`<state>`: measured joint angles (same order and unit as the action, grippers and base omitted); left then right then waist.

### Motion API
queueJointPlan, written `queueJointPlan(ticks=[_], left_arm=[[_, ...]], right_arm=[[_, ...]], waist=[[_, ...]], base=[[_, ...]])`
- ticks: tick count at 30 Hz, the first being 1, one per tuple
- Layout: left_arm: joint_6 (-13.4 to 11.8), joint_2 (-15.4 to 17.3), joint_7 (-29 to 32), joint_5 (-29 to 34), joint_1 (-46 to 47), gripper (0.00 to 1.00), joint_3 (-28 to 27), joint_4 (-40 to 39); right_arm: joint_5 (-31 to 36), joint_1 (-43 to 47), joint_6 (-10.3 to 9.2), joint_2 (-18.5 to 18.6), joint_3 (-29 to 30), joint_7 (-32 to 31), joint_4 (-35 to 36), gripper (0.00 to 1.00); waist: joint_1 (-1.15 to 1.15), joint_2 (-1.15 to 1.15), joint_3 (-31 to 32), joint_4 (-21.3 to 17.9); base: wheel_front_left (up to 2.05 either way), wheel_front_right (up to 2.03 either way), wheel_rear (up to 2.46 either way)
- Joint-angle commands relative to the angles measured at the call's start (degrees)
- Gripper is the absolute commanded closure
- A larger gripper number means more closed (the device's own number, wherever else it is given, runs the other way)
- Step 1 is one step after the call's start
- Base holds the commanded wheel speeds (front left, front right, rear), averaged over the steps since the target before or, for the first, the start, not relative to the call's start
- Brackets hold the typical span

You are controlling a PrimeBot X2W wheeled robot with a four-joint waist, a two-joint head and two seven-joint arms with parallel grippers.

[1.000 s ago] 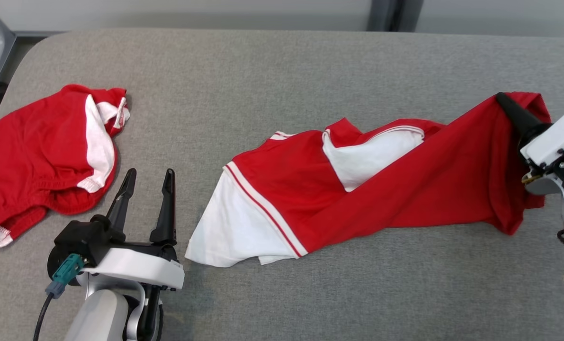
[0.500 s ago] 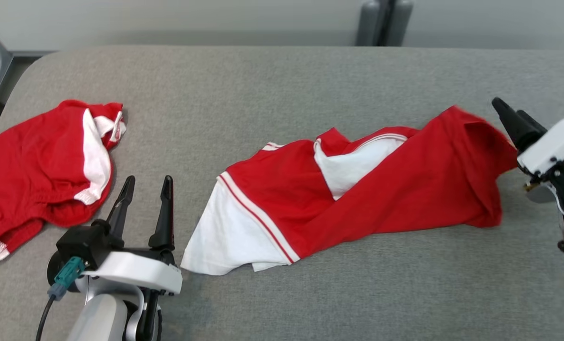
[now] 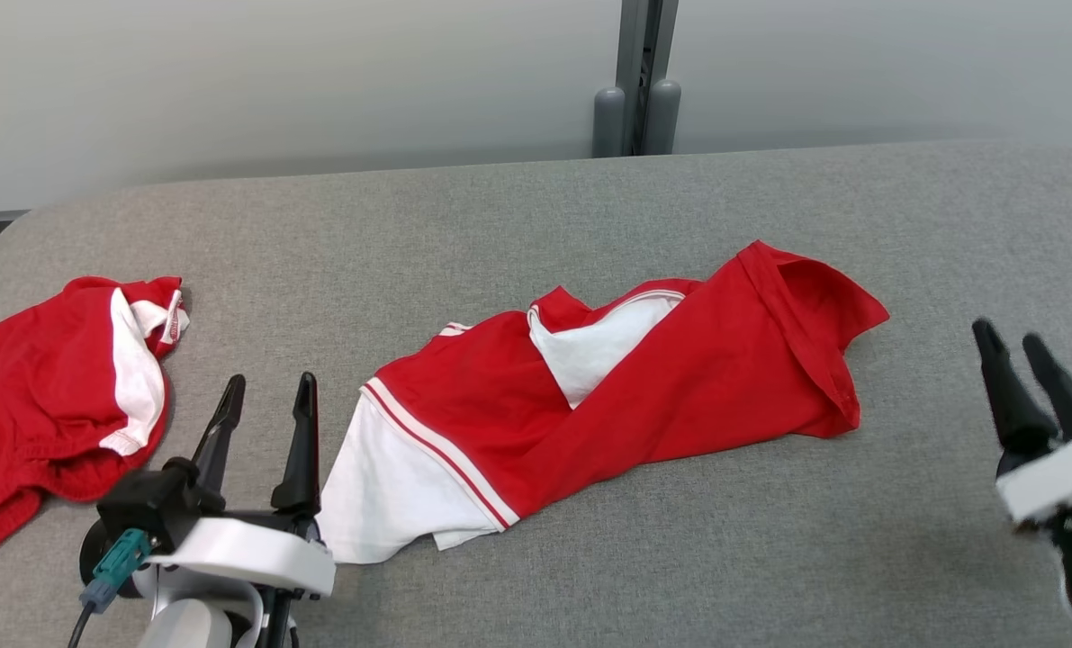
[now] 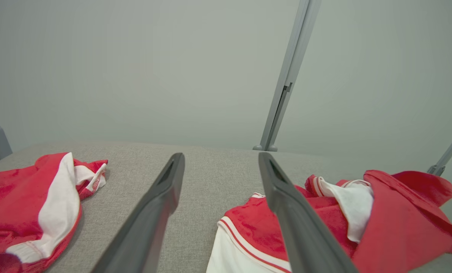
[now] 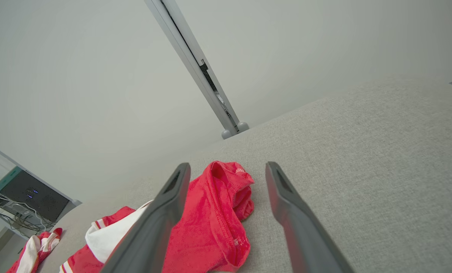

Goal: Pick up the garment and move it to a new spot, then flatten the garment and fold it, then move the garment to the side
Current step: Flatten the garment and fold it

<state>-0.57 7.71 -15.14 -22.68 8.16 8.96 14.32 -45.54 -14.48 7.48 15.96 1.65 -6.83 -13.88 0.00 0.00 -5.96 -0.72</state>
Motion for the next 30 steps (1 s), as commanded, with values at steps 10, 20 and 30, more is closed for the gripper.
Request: queueJointPlan(ticks=[10,20,30], left_arm=[[0.09,0.03,0.00,0.54,-1.63,0.00,-0.88,-0.06],[0.50,-0.30,0.17,0.39,0.40,0.00,0.47,0.54],[0.75,-0.65,0.04,-0.09,1.33,0.00,0.66,1.67]], right_arm=[[11.21,8.02,0.03,-2.81,-5.10,8.51,-0.16,0.00],[19.14,-3.55,0.01,-0.73,-13.62,1.11,-13.90,0.00],[19.20,-10.19,0.02,-0.32,-17.38,-1.08,-23.70,1.00]], waist=[[0.00,0.00,0.19,-0.10],[0.00,0.00,-1.86,1.97],[0.00,0.00,-3.01,4.06]], base=[[0.00,0.00,0.00],[0.00,0.00,0.00],[0.00,0.00,0.00]])
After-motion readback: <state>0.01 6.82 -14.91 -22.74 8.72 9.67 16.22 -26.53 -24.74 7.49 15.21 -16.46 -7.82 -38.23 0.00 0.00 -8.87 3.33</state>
